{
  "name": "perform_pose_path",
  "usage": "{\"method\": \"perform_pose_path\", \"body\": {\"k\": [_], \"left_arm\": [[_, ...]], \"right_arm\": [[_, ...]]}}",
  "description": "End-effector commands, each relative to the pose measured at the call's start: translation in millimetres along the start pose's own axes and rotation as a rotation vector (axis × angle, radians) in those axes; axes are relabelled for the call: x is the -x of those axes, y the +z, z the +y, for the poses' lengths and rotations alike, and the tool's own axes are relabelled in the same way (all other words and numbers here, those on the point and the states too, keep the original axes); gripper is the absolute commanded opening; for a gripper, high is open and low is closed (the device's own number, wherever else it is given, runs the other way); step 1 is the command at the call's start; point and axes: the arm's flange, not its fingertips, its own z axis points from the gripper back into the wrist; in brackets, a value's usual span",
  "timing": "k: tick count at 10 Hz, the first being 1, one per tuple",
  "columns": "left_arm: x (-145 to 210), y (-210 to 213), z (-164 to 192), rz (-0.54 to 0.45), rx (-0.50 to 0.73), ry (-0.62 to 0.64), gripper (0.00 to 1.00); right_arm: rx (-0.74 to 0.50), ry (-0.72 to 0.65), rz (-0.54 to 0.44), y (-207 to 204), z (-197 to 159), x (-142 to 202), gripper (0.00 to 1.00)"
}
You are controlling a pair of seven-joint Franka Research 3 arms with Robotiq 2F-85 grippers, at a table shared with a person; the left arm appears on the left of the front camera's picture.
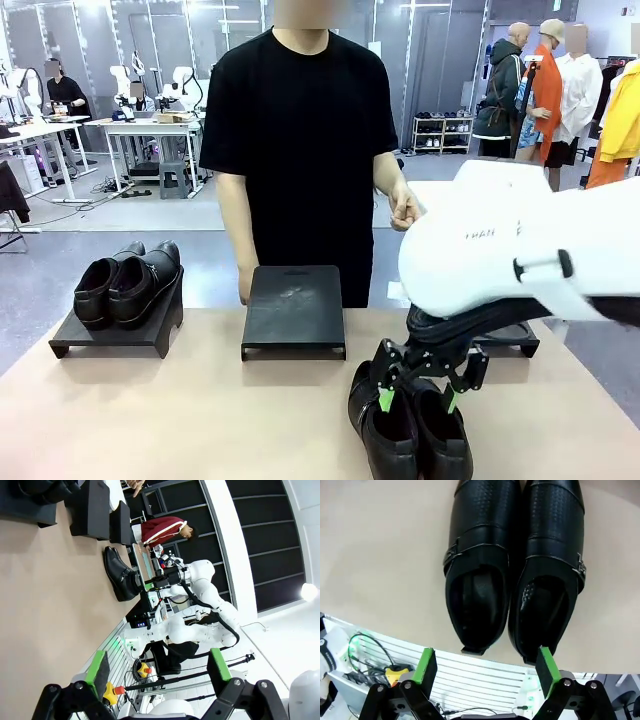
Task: Place the shoes on the stand as instructed by the person.
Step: Pick up another pair of Shoes and place it on the Shoes Stand indicated by the person.
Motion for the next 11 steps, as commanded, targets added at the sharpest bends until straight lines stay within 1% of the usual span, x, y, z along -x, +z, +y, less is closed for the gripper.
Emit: {"method": "perform_pose_path", "body": {"k": [1, 3, 4, 8, 9, 10, 11], "left_arm": [[3.3, -1.8, -0.7, 0.002, -0.021, 0.000, 1.00], [3.3, -1.8, -0.7, 0.002, -0.021, 0.000, 1.00], [3.3, -1.8, -0.7, 0.002, -0.021, 0.000, 1.00], [3.3, -1.8, -0.7, 0.002, -0.021, 0.000, 1.00], [3.3, -1.8, -0.7, 0.002, -0.021, 0.000, 1.00], [3.3, -1.8, -0.7, 0.002, -0.021, 0.000, 1.00], [3.3, -1.8, -0.7, 0.002, -0.021, 0.000, 1.00]], "right_arm": [[0.046, -0.045, 0.000, -18.7, 9.3, -8.4, 1.00], [0.093, -0.057, -0.020, -38.5, 8.3, -12.3, 1.00], [0.096, -0.062, -0.032, -48.9, 5.9, -13.0, 0.98], [0.131, -0.061, -0.034, -68.8, -2.3, -15.7, 0.98], [0.135, -0.047, -0.026, -74.2, -2.2, -16.0, 0.83], [0.145, -0.029, -0.017, -79.2, -1.5, -16.1, 0.59], [0.158, -0.015, -0.014, -80.3, -0.6, -16.0, 0.23]]}}
